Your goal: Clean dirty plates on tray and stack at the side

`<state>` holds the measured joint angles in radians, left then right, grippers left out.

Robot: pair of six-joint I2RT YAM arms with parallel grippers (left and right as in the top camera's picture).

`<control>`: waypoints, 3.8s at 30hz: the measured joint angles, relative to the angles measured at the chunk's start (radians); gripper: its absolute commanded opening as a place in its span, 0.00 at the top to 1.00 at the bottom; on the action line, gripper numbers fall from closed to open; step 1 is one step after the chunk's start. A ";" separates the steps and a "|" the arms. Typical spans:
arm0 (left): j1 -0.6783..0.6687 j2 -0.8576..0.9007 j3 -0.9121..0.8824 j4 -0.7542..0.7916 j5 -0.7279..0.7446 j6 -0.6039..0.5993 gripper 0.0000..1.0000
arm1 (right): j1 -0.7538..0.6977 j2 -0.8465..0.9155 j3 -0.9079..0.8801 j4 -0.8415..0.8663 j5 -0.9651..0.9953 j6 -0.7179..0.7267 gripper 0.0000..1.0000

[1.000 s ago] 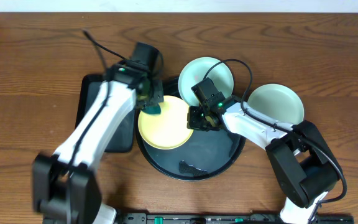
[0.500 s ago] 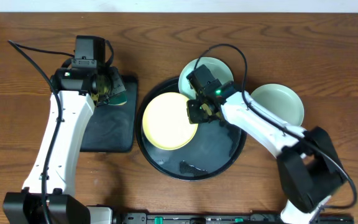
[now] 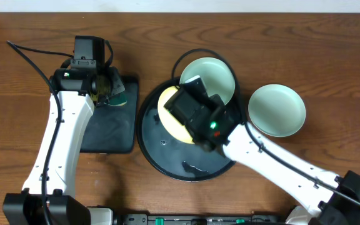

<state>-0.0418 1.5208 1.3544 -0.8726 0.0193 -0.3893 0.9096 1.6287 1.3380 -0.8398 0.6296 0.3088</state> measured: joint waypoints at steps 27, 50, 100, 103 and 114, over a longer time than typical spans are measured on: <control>0.000 0.000 0.000 -0.011 0.000 0.000 0.92 | 0.262 -0.063 0.002 0.082 0.720 -0.121 0.99; 0.000 0.000 -0.002 -0.022 0.000 0.000 0.93 | -0.174 -0.068 0.003 -0.058 -0.246 0.092 0.99; 0.000 0.000 -0.002 -0.022 0.000 0.000 0.92 | -1.009 -0.151 -0.380 0.274 -0.782 -0.050 0.66; 0.000 0.000 -0.002 -0.021 0.000 0.000 0.93 | -0.948 -0.127 -0.266 0.232 -0.800 -0.067 0.64; 0.000 0.000 -0.003 -0.022 0.000 0.000 0.92 | -0.780 0.301 0.230 0.032 -0.830 -0.245 0.34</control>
<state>-0.0418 1.5208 1.3518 -0.8944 0.0189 -0.3893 0.1299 1.9301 1.5677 -0.8082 -0.2005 0.0643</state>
